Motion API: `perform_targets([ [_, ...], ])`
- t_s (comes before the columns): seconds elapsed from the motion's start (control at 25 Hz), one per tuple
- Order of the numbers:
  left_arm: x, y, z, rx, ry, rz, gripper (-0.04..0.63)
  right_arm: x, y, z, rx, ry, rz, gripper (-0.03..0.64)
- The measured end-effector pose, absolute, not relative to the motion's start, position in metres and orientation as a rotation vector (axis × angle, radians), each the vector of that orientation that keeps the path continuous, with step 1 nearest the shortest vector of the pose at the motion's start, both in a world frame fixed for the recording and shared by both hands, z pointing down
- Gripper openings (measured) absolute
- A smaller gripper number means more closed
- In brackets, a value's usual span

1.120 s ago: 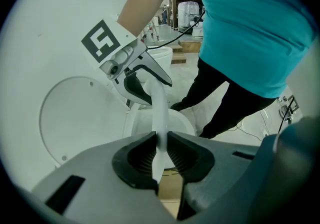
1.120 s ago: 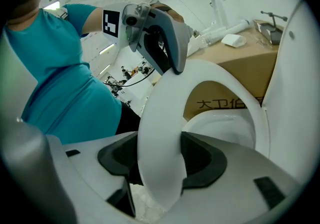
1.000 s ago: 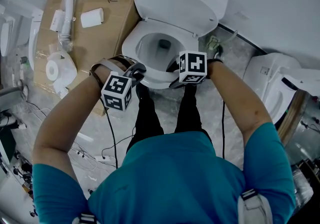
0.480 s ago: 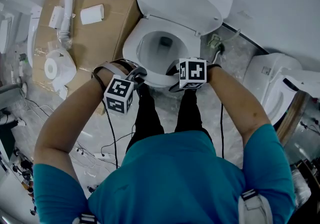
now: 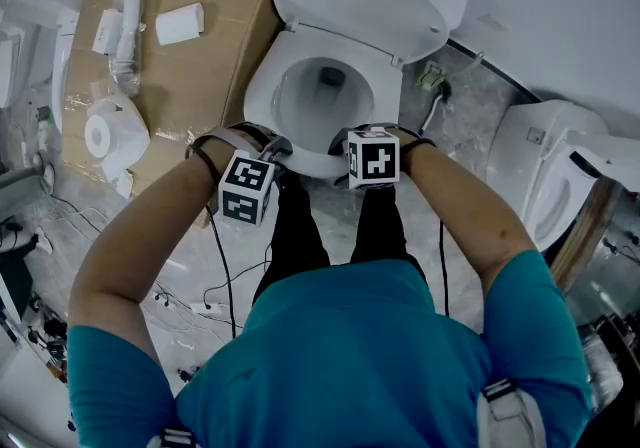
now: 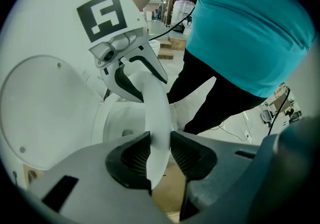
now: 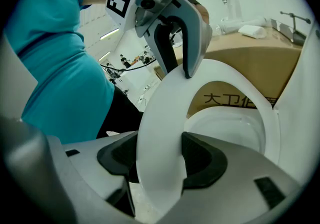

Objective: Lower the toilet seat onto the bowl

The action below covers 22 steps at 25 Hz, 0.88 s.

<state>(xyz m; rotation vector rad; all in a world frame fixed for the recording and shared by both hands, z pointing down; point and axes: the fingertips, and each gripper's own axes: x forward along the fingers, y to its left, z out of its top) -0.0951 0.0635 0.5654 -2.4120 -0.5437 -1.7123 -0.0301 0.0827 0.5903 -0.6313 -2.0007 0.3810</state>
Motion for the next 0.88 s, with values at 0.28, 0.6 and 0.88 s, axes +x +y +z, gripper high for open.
perform_targets([
  [0.28, -0.103, 0.07, 0.603, -2.325, -0.673, -1.894, 0.212, -0.033, 0.094, 0.606, -0.606, -1.98, 0.327, 0.256],
  [0.6, -0.11, 0.083, 0.635, -2.164, -0.884, -1.906, 0.23, -0.035, 0.101, 0.616, -0.591, -1.984, 0.299, 0.257],
  [0.88, -0.116, 0.099, 0.657, -2.1, -0.966, -1.91, 0.236, -0.039, 0.114, 0.637, -0.567, -1.978, 0.267, 0.259],
])
